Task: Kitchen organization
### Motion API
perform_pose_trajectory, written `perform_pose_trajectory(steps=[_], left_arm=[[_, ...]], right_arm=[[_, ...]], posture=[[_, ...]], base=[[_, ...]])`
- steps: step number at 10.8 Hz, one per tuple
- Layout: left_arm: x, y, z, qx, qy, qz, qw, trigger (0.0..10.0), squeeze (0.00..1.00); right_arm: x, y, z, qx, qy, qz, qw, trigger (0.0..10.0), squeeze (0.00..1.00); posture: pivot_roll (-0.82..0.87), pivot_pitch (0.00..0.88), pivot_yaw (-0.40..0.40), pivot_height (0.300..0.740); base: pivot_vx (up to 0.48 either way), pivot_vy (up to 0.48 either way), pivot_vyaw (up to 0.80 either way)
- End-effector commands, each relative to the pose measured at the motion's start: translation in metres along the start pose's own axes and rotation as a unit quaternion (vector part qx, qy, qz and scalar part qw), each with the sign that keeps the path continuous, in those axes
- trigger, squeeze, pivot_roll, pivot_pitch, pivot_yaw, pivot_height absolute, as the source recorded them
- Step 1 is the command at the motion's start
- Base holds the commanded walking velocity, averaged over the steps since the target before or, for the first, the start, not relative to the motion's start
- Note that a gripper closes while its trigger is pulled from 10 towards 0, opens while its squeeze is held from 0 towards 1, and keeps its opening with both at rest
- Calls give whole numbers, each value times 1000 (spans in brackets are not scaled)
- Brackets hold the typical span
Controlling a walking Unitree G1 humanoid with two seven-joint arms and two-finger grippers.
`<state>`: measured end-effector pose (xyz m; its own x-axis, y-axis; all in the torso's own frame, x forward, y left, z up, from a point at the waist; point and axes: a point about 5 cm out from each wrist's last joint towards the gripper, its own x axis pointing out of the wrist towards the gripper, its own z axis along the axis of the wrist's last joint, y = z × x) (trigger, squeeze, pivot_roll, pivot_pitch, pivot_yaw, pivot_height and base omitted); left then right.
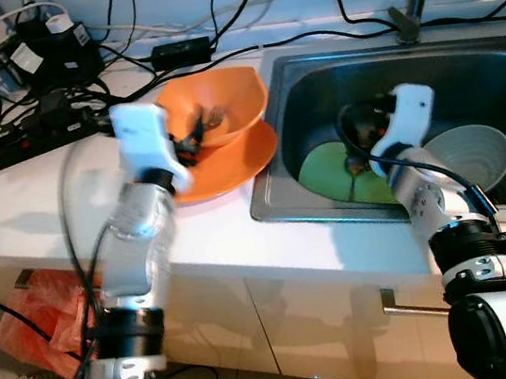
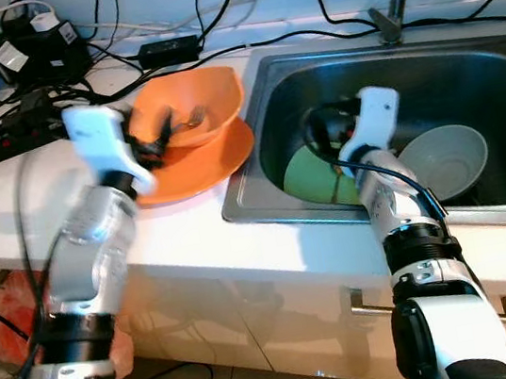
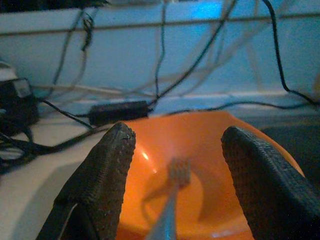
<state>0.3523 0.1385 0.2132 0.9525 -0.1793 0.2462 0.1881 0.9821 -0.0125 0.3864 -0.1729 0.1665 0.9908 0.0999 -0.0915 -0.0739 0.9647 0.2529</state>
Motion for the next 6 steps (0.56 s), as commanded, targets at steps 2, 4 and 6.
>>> perform_pose_trajectory(steps=[2,4,6], left_arm=[[0,6,11,19,-18,12,1000,10000,0],[-1,16,5,-27,47,36,998,10000,0],[-9,20,16,-72,27,15,997,10000,0]], right_arm=[[-2,7,0,0,-1,18,1000,10000,0],[-5,12,4,1,-8,33,999,10000,0],[-7,13,5,0,-9,39,999,10000,0]], posture=[[118,45,89,740],[115,45,93,740],[125,46,93,740]], base=[[0,0,0],[0,0,0],[0,0,0]])
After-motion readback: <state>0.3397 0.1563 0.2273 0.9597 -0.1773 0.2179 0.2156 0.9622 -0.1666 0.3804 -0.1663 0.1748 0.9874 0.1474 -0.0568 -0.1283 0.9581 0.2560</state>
